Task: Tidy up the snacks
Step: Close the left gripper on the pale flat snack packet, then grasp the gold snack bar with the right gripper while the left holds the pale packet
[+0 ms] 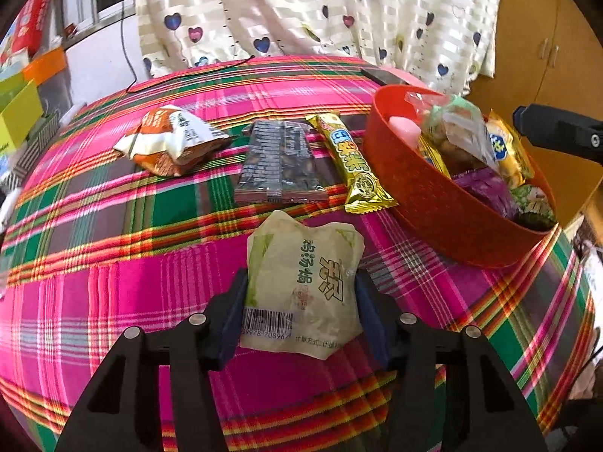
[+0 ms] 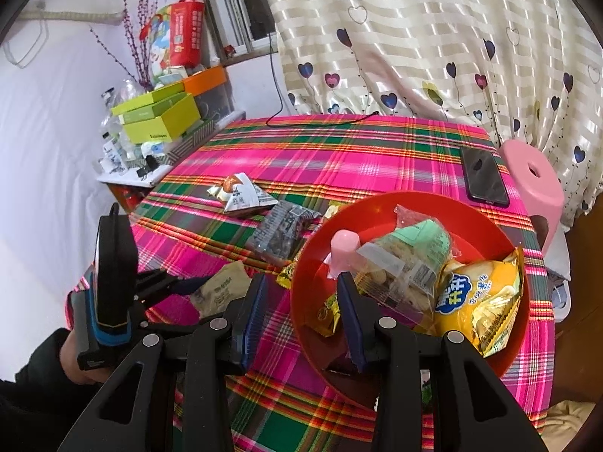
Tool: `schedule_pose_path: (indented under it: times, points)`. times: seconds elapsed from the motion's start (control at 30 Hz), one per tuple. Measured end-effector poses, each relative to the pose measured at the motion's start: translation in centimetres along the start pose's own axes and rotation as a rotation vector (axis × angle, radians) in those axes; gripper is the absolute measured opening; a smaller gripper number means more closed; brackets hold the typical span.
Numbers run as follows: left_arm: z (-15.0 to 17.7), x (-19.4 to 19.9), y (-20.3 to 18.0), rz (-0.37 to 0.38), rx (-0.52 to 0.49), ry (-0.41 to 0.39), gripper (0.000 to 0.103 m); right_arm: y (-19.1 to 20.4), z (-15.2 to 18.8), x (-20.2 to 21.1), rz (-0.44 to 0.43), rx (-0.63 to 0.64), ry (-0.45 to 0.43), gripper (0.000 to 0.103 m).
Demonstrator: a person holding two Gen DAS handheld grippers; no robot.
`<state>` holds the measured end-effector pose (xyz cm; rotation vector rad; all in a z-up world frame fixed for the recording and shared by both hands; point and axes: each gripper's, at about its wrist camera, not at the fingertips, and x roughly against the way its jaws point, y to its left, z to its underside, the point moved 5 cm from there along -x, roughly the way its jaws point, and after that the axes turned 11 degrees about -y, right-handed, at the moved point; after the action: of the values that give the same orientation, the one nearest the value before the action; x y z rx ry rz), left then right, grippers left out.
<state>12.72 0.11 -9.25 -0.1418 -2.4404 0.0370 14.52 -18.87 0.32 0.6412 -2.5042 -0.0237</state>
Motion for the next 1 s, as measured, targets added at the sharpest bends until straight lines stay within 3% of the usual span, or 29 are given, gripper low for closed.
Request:
schedule_pose_path:
  times: [0.53, 0.8, 1.0]
  points:
    - [-0.3, 3.4, 3.5, -0.017, 0.128, -0.08, 0.055, 2.1, -2.5, -6.7, -0.004, 0.003, 0.087, 0.036]
    - [0.1, 4.1, 5.1, -0.015, 0.166, -0.097, 0.055, 1.1, -4.6, -11.2, 0.087, 0.098, 0.177, 0.036]
    - [0.2, 4.8, 5.8, -0.011, 0.181, -0.111, 0.055, 0.2, -5.1, -15.6, 0.184, 0.193, 0.333, 0.035]
